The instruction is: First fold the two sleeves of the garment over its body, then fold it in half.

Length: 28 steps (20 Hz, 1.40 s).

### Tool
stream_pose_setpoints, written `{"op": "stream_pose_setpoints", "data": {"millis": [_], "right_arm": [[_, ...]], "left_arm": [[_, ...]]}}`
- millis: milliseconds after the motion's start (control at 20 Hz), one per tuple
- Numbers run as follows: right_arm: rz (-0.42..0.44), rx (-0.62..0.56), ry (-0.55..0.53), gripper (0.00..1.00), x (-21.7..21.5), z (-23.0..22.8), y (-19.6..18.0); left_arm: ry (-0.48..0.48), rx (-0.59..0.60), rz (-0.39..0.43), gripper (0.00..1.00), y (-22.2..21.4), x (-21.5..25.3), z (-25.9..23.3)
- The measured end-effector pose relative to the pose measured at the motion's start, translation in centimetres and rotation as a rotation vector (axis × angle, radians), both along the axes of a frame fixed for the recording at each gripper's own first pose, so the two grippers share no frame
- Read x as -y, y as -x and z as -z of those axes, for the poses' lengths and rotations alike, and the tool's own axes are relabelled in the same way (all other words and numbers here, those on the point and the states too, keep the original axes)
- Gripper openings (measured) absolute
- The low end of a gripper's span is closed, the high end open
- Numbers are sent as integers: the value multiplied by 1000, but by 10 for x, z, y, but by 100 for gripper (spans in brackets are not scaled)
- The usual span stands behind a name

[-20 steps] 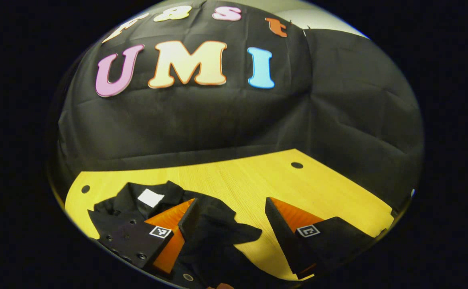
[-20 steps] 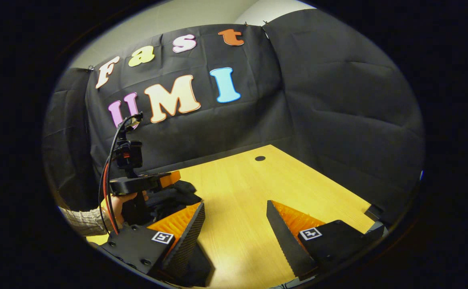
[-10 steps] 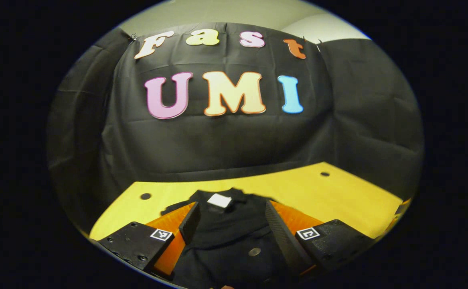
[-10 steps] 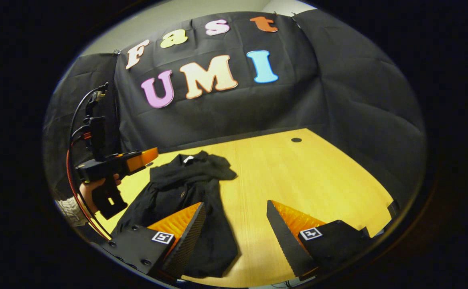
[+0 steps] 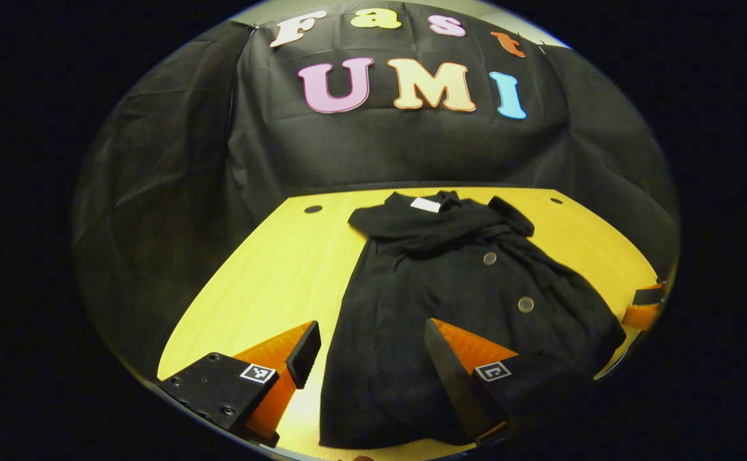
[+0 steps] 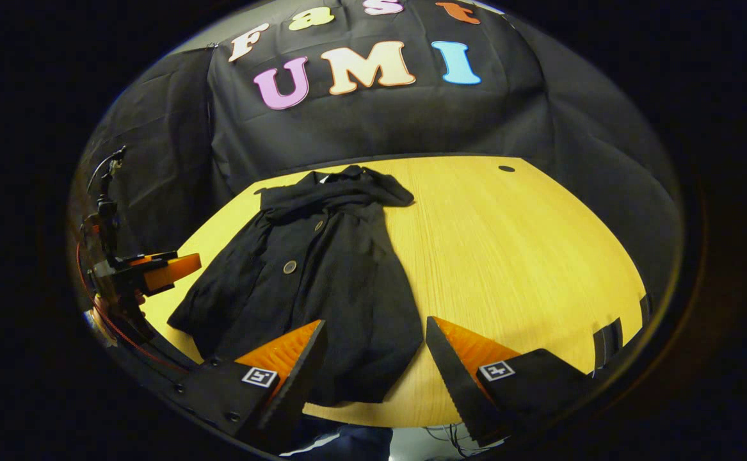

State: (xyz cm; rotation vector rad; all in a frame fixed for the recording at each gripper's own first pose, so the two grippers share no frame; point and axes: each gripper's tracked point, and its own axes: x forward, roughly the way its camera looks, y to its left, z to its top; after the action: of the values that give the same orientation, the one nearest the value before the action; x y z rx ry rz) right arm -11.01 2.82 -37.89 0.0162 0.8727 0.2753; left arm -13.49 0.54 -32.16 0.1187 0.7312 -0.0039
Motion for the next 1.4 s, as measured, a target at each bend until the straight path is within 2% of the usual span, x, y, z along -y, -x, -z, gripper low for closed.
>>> {"op": "stream_pose_setpoints", "data": {"millis": [150,450,650,800,1000,1050,1100,1250,1300,1350,1400], "right_arm": [[-39,-30,27,98,-7,13,8],[-115,-87,109,98,-17,44,23],[-130,-98,130,98,-19,51,25],[-137,-85,133,98,-19,52,25],[-130,-63,115,98,-18,55,25],[-134,-69,115,97,-18,54,25],[-132,-72,114,84,-17,56,25],[-90,-93,90,60,-13,55,22],[-74,-103,81,45,-11,56,22],[-65,-112,71,36,-12,56,23],[-58,-118,65,32,-14,56,22]], "left_arm": [[-19,-58,13,97,31,-5,11],[13,-160,56,95,62,12,35],[21,-198,29,95,71,9,45],[55,-192,6,96,73,12,47],[65,-166,19,96,70,15,49],[66,-168,18,91,72,14,49],[70,-173,19,89,72,16,49],[81,-205,25,65,73,25,50],[86,-218,32,58,73,29,50],[95,-229,38,46,74,32,50],[105,-234,40,39,75,33,50]]}}
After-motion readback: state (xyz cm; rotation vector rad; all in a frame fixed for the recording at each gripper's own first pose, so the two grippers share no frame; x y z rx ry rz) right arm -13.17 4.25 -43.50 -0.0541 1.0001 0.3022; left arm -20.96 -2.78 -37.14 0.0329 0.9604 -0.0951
